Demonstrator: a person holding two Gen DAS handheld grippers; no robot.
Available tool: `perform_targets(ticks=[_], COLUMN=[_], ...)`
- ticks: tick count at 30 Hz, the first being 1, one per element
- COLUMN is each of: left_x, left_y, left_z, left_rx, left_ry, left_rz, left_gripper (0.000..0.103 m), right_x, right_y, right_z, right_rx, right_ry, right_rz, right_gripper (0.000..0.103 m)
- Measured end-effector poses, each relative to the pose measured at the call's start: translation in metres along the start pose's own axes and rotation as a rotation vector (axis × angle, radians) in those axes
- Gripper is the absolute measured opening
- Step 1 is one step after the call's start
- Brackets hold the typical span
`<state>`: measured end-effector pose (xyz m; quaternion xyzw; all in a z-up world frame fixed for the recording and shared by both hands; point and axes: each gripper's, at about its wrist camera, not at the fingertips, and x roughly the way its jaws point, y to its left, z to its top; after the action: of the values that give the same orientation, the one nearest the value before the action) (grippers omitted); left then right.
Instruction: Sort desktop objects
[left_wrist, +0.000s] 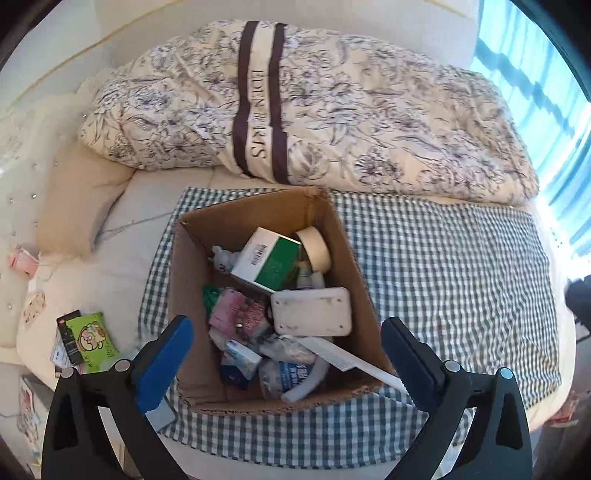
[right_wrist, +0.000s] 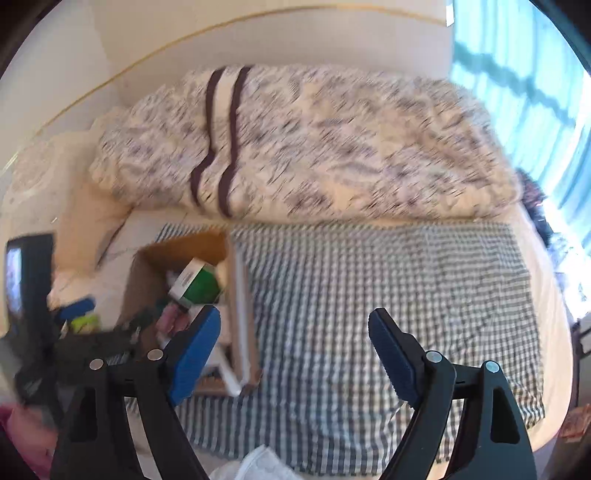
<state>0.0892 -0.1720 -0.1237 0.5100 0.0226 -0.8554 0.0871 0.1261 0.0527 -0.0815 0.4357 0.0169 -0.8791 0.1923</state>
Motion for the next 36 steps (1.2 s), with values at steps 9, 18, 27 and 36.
perform_targets(ticks=[9,18,27,36], left_x=[-0.012,-0.014,-0.011,-0.011], left_y=[0.003,-0.003,-0.011,-0.017], left_z=[-0.007,-0.011,-0.010,-0.005], left_rx=[0.004,0.020,0.030,0.043], left_ry=[-0.046,-0.035,0.004,0.007], left_rz=[0.027,0.014,-0.014,-0.036], left_gripper=[0.103,0.103,0.103,0.103], right_x=[0.022,0.030,0.026,0.031], right_y=[-0.014,-0.015,-0.020,-0.027], right_z=[-0.016,-0.024,-0.024,-0.030], right_rx=[0.071,0.049,0.039,0.052], right_ry=[0.095,0.138,0.120,0.154], right_rz=[0.049,0.053,0.031,0.006], right_gripper=[0.085,0.085,0.085,0.085])
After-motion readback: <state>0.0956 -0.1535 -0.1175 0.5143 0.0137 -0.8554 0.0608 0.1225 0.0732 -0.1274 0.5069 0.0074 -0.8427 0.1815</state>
